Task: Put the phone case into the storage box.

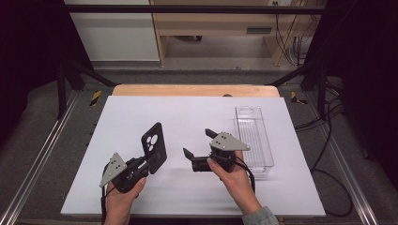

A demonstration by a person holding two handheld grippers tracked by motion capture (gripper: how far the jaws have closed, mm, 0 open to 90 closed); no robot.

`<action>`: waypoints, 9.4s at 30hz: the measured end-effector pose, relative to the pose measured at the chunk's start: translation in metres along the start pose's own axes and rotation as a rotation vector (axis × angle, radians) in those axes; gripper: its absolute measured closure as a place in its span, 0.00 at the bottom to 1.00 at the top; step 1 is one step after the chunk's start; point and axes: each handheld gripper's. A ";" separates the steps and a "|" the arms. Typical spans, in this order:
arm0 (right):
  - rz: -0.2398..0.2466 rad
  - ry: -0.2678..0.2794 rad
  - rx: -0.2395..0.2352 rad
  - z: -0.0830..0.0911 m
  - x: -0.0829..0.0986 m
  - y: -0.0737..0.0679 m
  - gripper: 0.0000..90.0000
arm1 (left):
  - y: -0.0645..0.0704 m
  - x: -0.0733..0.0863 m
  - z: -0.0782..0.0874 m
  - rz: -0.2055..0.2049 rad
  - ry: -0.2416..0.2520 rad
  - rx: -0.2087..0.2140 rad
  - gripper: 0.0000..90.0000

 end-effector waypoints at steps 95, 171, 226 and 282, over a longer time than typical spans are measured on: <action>-0.222 0.040 -0.079 -0.017 0.011 -0.045 0.07 | 0.056 0.011 -0.021 -0.010 -0.068 0.196 0.89; -0.148 0.014 0.231 -0.002 0.012 -0.013 0.15 | -0.011 0.003 -0.004 -0.097 -0.108 -0.105 0.05; -0.171 0.067 0.309 -0.007 -0.037 0.027 0.15 | -0.058 0.003 0.020 -0.123 -0.093 -0.239 0.03; 0.025 0.026 0.672 -0.024 -0.081 0.176 0.15 | -0.066 0.006 0.023 -0.091 -0.090 -0.258 0.03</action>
Point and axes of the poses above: each handheld gripper's, and its own axes: z roughly backward along the jaws, x roughly out of its underside, y roughly to its right, and after that the axes turned 14 degrees about y, right-handed
